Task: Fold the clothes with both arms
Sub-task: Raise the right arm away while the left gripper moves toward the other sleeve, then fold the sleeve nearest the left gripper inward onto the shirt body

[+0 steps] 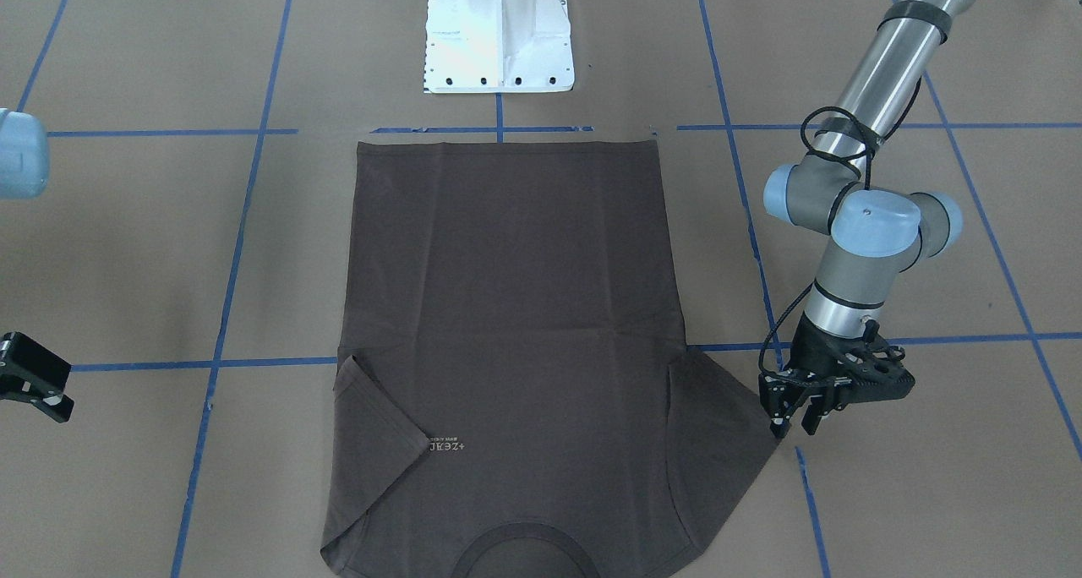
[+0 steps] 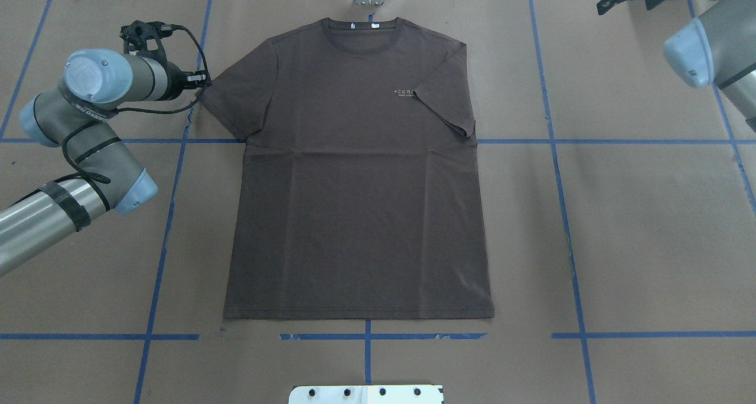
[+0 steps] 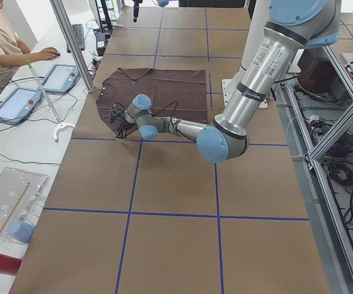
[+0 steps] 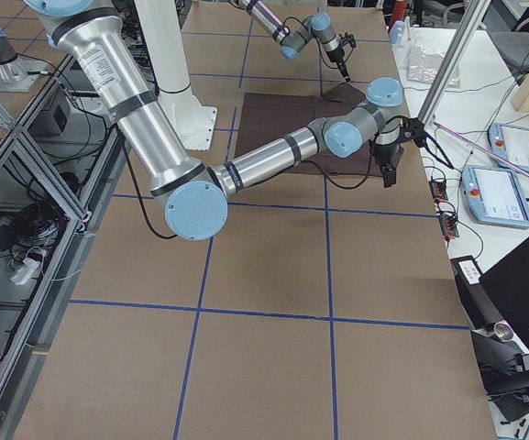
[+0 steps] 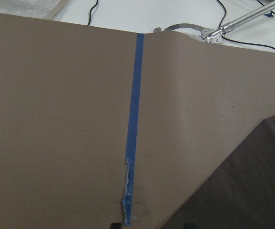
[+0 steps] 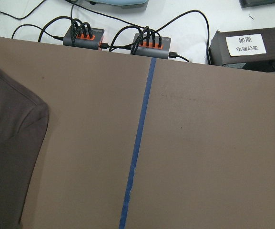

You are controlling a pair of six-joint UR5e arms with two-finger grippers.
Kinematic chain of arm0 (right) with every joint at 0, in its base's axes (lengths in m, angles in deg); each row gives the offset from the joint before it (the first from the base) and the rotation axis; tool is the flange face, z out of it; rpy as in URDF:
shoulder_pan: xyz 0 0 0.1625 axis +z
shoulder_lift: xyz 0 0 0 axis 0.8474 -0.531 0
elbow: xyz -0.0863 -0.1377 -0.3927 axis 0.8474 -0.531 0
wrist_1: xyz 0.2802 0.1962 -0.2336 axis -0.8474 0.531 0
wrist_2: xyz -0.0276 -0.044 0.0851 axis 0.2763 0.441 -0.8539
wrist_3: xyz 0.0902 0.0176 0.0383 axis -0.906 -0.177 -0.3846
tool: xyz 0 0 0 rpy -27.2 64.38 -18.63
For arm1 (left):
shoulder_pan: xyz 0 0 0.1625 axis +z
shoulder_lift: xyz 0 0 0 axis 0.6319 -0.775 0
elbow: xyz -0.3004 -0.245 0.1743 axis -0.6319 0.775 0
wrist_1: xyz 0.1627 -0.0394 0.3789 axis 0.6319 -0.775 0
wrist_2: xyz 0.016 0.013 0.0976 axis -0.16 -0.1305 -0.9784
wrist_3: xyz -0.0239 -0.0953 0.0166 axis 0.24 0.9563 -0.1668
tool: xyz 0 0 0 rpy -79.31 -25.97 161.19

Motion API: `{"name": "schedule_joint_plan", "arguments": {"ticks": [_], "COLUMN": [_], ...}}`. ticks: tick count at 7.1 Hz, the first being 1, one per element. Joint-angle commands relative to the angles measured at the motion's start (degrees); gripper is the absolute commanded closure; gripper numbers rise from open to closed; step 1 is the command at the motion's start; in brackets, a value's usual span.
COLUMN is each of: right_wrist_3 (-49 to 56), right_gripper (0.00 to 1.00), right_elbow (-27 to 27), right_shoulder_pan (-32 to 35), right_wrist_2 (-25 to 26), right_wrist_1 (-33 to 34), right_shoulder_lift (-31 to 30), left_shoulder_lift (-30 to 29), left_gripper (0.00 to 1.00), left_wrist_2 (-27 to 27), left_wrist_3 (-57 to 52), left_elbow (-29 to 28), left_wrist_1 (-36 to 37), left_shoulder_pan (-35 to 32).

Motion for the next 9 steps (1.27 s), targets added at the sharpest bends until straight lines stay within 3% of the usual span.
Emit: {"name": "schedule_joint_plan", "arguments": {"ticks": [1,4,5,6,9], "right_wrist_3": [0.15,0.15,0.15,0.15,0.07], "right_gripper": [0.0,0.0,0.0,0.0,0.0], "right_elbow": [-0.43,-0.43,-0.43,-0.43,-0.43], "right_shoulder_pan": [0.0,0.0,0.0,0.0,0.0], "right_wrist_2": [0.07,0.07,0.07,0.07,0.07], "right_wrist_1": [0.0,0.0,0.0,0.0,0.0], "right_shoulder_lift": [-0.02,0.07,0.07,0.07,-0.02], "left_shoulder_lift": [-1.75,-1.77,-1.85,-1.85,-2.55], "left_gripper": [0.5,0.52,0.69,1.0,1.0], "left_wrist_2": [-0.06,-0.06,-0.06,-0.06,0.03], "left_wrist_3": [-0.22,-2.58,-2.5,-2.5,-2.42], "left_elbow": [-2.67,-2.69,-2.34,-2.16,0.98], "left_wrist_1": [-0.05,-0.14,-0.22,-0.22,1.26], "left_shoulder_pan": [0.95,1.13,1.13,1.13,1.13]}}
